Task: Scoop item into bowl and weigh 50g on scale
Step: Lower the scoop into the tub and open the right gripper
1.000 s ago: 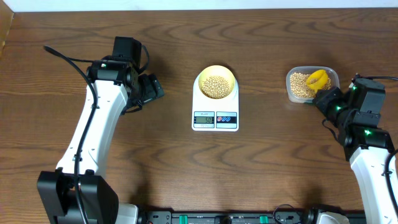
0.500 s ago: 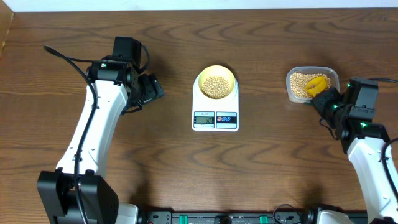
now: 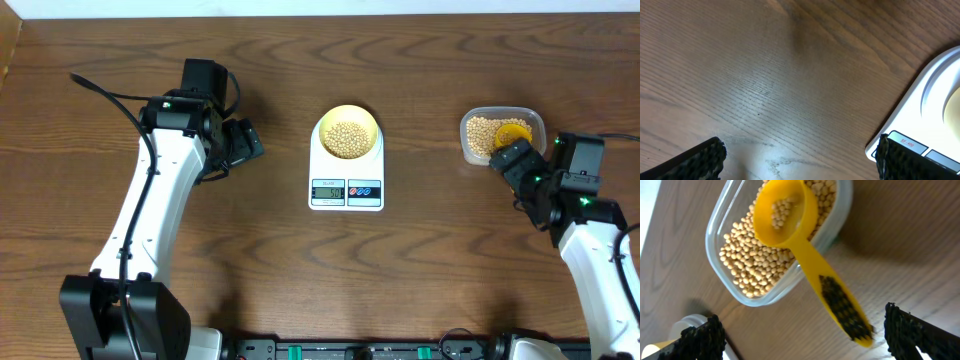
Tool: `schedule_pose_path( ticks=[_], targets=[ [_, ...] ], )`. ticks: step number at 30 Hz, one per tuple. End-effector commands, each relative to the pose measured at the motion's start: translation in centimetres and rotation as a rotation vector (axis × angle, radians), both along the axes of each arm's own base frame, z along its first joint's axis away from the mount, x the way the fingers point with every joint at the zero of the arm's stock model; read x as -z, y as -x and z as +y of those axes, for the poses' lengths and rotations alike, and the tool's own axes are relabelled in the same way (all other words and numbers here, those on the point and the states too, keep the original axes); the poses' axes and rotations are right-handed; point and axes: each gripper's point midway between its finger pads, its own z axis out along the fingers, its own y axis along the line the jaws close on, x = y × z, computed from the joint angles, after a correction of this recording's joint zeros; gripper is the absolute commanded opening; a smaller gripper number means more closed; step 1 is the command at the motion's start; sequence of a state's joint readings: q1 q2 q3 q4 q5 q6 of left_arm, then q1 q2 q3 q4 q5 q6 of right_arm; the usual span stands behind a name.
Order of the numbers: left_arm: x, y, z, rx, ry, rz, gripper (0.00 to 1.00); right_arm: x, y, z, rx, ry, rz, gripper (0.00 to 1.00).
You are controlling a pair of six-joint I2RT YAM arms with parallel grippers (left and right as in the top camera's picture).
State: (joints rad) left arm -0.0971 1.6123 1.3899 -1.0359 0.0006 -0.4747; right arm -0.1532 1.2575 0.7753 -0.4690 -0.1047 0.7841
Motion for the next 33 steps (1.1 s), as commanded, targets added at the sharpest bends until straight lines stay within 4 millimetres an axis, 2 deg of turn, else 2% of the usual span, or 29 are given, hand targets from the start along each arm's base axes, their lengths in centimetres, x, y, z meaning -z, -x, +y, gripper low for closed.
schedule_pose_path(
  ticks=[1,6,10,15,19,22,24,33],
  targets=[
    [-0.2,-0.1,0.3,-0.016,-0.01,-0.005,0.98,-1.2,1.4,-2.3,0.05,0.134,0.008,0.99],
    [-0.2,-0.1,0.3,-0.016,-0.01,-0.005,0.98,-2.1,5.1,-5.2,0.143,0.307,0.093,0.99],
    [-0.2,-0.1,0.3,-0.016,-0.01,-0.005,0.98,-3.9,5.3,-6.0,0.1,0.406,0.057,0.99],
    [-0.2,-0.1,0.3,-0.016,-0.01,-0.005,0.98,-6.3,5.0,-6.6,0.142,0.425,-0.044,0.99],
    [-0.2,-0.1,0.3,-0.016,-0.01,-0.005,0.98,-7.9,5.6,-7.1,0.109,0.478,-0.084,0.93],
    [-0.2,-0.1,0.3,-0.016,-0.01,-0.005,0.98,-9.2,6.1,-7.3,0.118,0.499,-0.124,0.95],
    [-0.2,-0.1,0.3,-0.016,-0.01,-0.005,0.98,-10.0,6.4,-7.3,0.125,0.505,-0.154,0.99],
    [-0.2,-0.1,0.3,-0.016,-0.01,-0.005,0.98,-12.8,7.8,-6.4,0.126,0.499,-0.271,0.99]
  ],
)
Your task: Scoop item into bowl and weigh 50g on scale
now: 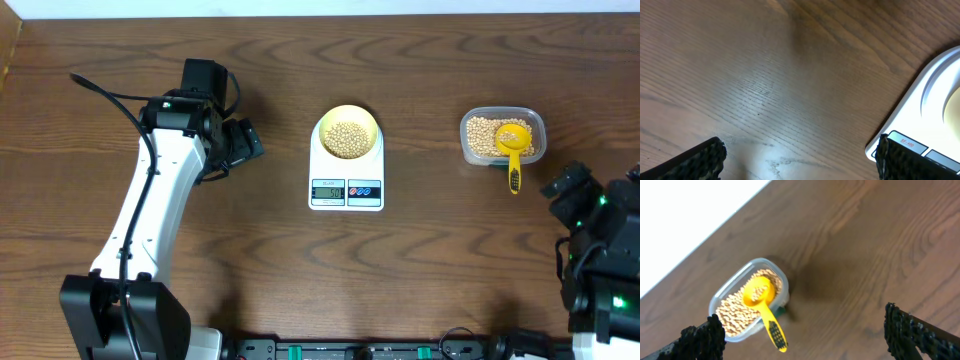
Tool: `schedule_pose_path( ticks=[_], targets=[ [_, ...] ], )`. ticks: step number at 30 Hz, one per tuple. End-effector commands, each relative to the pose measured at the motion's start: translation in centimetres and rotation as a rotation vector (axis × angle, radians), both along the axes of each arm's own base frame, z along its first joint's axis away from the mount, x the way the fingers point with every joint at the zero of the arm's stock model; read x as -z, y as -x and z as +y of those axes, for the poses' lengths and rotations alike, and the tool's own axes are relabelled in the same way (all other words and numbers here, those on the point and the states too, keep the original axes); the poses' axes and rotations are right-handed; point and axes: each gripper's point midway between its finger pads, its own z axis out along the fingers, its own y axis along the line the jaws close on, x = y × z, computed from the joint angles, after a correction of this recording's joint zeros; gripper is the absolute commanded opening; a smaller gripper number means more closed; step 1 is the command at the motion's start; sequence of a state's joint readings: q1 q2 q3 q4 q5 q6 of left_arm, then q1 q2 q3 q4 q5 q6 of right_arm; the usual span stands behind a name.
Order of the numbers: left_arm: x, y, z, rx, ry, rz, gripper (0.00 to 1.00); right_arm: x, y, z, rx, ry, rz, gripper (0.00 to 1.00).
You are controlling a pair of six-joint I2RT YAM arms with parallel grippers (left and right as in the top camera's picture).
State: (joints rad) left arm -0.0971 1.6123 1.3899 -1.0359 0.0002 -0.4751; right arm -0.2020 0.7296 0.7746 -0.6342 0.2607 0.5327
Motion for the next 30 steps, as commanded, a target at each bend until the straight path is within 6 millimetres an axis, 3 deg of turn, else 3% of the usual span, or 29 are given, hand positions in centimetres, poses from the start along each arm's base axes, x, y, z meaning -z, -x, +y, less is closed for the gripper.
schedule_pose_path(
  ticks=[1,6,12,30],
  targets=[
    [-0.2,-0.1,0.3,-0.015,-0.009,-0.005,0.98,-0.6,0.5,0.0,-0.009,0.013,-0.015,0.99],
    [-0.2,-0.1,0.3,-0.015,-0.009,-0.005,0.98,0.7,1.2,0.5,-0.02,-0.014,0.042,0.99],
    [-0.2,-0.1,0.3,-0.015,-0.009,-0.005,0.98,2.4,1.3,4.0,-0.18,-0.151,0.09,0.99],
    [-0.2,-0.1,0.3,-0.015,-0.009,-0.005,0.98,7.0,6.4,5.0,-0.156,-0.228,0.361,0.99]
  ],
)
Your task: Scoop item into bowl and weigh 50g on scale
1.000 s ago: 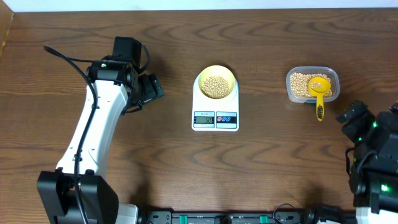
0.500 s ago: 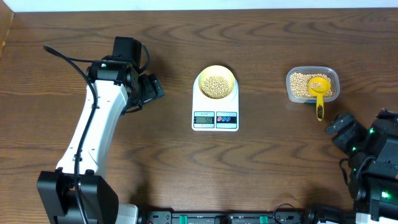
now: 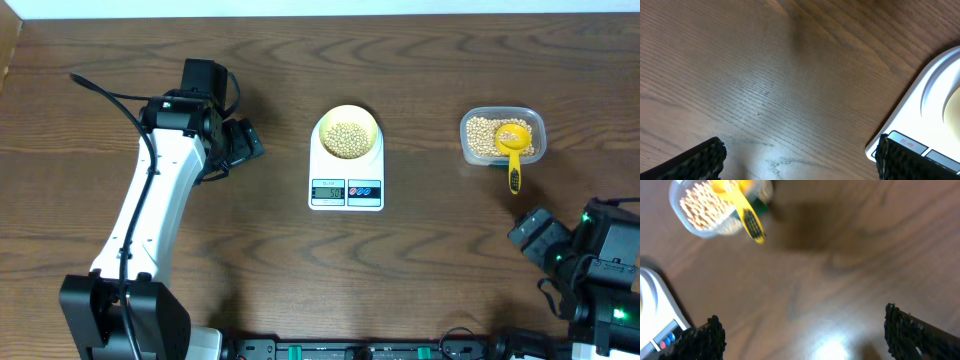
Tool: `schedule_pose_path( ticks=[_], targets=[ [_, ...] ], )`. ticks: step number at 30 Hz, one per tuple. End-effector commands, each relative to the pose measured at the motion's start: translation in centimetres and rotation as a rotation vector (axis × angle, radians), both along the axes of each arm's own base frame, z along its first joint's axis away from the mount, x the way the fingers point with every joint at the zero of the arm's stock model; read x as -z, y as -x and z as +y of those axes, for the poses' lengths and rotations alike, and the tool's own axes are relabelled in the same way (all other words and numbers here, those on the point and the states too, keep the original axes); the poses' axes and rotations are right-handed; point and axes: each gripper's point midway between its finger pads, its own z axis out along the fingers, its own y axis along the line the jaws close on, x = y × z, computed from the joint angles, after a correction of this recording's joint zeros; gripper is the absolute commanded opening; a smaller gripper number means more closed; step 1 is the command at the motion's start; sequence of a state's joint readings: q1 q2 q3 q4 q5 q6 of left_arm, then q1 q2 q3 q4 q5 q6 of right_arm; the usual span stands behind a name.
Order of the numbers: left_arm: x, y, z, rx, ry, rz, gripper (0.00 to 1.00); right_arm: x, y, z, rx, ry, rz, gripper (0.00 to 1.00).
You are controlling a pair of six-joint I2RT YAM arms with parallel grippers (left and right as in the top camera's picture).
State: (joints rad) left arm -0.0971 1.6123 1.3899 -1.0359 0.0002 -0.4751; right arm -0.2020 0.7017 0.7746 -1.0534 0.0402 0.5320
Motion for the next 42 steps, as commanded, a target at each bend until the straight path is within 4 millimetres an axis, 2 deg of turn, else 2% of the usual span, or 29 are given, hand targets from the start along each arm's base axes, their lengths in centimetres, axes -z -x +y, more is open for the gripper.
schedule_pose_path(
  ticks=[1,42],
  targets=[
    [-0.16,-0.14,0.31,-0.015,-0.009,-0.005,0.98,0.12,0.45,-0.08,0.0,0.003,0.017,0.99],
    [-0.16,-0.14,0.31,-0.015,-0.009,-0.005,0.98,0.32,0.76,-0.02,0.0,0.001,0.032,0.99]
  ],
)
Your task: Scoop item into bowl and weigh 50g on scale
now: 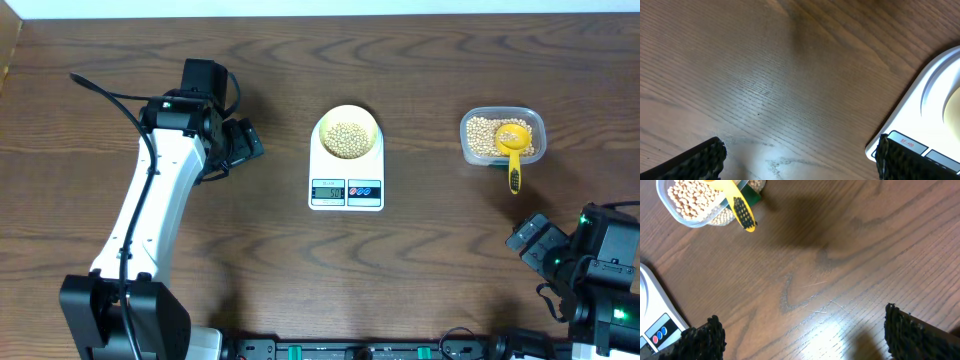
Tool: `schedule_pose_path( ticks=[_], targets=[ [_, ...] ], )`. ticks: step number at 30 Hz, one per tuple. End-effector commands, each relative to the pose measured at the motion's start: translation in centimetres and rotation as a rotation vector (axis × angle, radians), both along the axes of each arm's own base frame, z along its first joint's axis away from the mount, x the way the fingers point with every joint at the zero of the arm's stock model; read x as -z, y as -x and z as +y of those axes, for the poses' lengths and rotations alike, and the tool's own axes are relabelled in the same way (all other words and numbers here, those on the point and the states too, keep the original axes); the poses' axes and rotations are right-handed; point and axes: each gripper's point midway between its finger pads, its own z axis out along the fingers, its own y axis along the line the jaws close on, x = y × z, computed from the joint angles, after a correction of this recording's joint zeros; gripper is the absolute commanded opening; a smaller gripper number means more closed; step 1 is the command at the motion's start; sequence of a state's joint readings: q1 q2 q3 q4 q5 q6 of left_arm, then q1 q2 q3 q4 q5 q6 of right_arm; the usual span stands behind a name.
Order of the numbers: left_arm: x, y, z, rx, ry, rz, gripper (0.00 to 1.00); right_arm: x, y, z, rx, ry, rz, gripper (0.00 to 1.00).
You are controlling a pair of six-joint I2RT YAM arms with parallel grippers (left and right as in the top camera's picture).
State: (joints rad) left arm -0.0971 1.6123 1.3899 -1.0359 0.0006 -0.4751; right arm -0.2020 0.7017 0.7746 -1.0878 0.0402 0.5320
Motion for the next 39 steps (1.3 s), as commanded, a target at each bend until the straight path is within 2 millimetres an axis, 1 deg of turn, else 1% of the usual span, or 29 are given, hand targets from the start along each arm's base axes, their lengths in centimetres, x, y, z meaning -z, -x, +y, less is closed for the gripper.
schedule_pose_path(
  ticks=[1,16,23,25,29,31,35,38,39],
  targets=[
    [-0.2,-0.1,0.3,-0.015,-0.01,-0.005,0.98,-0.1,0.1,-0.2,0.0,0.007,-0.002,0.99],
    [-0.2,-0.1,0.3,-0.015,-0.01,-0.005,0.98,-0.2,0.1,-0.1,-0.004,0.007,-0.002,0.99],
    [-0.2,-0.1,0.3,-0.015,-0.01,-0.005,0.98,-1.2,0.3,0.6,-0.036,0.019,-0.065,0.99],
    [-0.2,-0.1,0.3,-0.015,-0.01,-0.005,0.98,-1.5,0.6,0.7,-0.044,0.028,-0.079,0.99],
    [-0.2,-0.1,0.3,-0.015,-0.01,-0.005,0.98,-2.5,0.9,0.6,-0.042,0.048,-0.153,0.99],
    [-0.2,-0.1,0.3,-0.015,-0.01,-0.005,0.98,-2.9,0.6,0.6,-0.05,0.065,-0.209,0.99],
    [-0.2,-0.1,0.3,-0.015,-0.01,-0.005,0.98,-3.6,-0.8,0.7,-0.137,0.159,-0.36,0.99],
    [-0.2,-0.1,0.3,-0.015,-0.01,-0.005,0.98,-3.5,-1.9,1.0,-0.196,0.221,-0.458,0.99],
    [-0.2,-0.1,0.3,-0.015,-0.01,-0.005,0.98,-3.4,-2.6,1.3,-0.228,0.249,-0.512,0.99]
  ],
)
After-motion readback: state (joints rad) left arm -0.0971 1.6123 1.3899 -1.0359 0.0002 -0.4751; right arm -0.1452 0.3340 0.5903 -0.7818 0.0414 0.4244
